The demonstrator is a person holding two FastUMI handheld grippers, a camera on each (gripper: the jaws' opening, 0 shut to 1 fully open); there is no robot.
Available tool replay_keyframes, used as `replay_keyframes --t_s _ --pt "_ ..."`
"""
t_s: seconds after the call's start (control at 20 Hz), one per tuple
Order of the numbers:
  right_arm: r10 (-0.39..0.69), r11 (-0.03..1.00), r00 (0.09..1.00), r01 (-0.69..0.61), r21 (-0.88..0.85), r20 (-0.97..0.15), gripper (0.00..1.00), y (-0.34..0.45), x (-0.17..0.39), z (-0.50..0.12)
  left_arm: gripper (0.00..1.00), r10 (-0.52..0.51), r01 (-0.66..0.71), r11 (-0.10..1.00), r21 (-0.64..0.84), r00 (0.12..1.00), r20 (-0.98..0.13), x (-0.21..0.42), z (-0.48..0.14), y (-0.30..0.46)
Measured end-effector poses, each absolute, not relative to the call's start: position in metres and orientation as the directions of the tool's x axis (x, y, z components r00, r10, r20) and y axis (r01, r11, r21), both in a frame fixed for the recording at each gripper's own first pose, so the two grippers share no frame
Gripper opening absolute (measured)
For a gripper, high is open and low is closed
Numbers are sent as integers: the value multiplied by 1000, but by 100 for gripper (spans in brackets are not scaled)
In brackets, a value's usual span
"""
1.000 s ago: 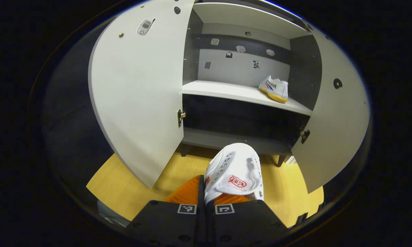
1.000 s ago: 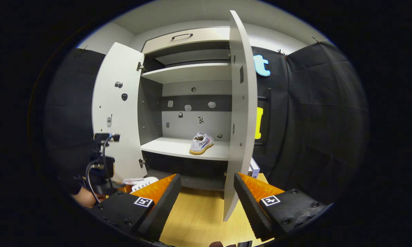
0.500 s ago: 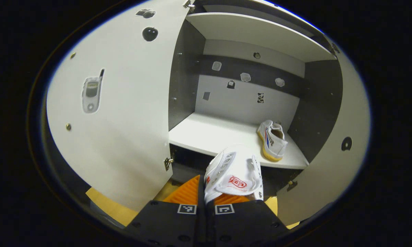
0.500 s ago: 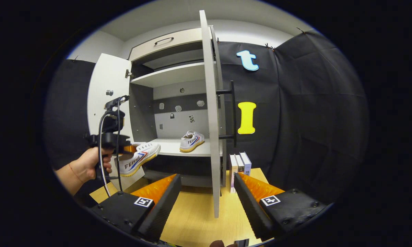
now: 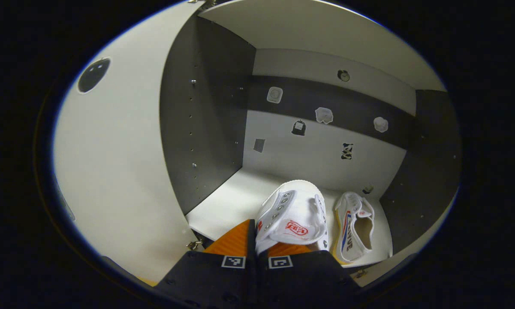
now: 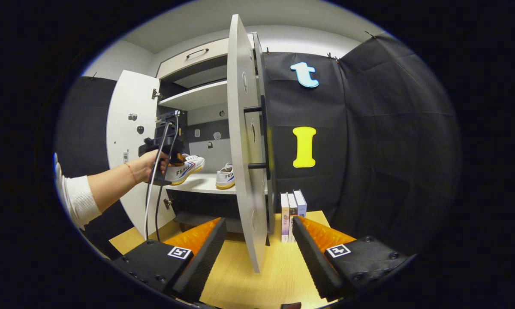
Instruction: Grab one shoe with the right hand and put it into the shoe cabinet, grab the other shoe with the left hand and put it into the shoe cabinet; then close the right door with the right hand and the left door with the left hand.
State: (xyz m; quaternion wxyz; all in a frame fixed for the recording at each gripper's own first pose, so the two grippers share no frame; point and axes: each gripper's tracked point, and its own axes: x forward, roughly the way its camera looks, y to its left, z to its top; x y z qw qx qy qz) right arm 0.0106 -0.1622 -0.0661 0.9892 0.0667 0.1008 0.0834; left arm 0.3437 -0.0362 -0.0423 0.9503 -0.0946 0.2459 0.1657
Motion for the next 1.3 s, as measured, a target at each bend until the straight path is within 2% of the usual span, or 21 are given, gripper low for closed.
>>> replay_keyframes --t_s 0.35,0.65,0.8,1.0,1.05,1.3 --pt "138 989 974 -126 74 -178 98 -183 22 -64 5 295 -370 928 -35 791 -536 433 -75 -31" --pt "87 993 977 -69 99 -195 98 -196 27 -66 5 281 -369 929 -34 761 -585 446 -110 -40" --pt "69 992 975 -45 118 -209 98 -201 27 -67 10 273 -357 933 -39 774 -571 442 -111 -44" --pt "58 987 976 -24 157 -212 98 -206 21 -69 25 231 -295 955 -23 789 -569 432 -102 -56" --pt "60 986 975 -24 166 -212 98 -205 19 -69 35 227 -288 957 -20 795 -562 427 -99 -56" --pt "69 983 980 -34 183 -187 98 -202 11 -60 62 219 -225 973 43 857 -467 395 -71 -64"
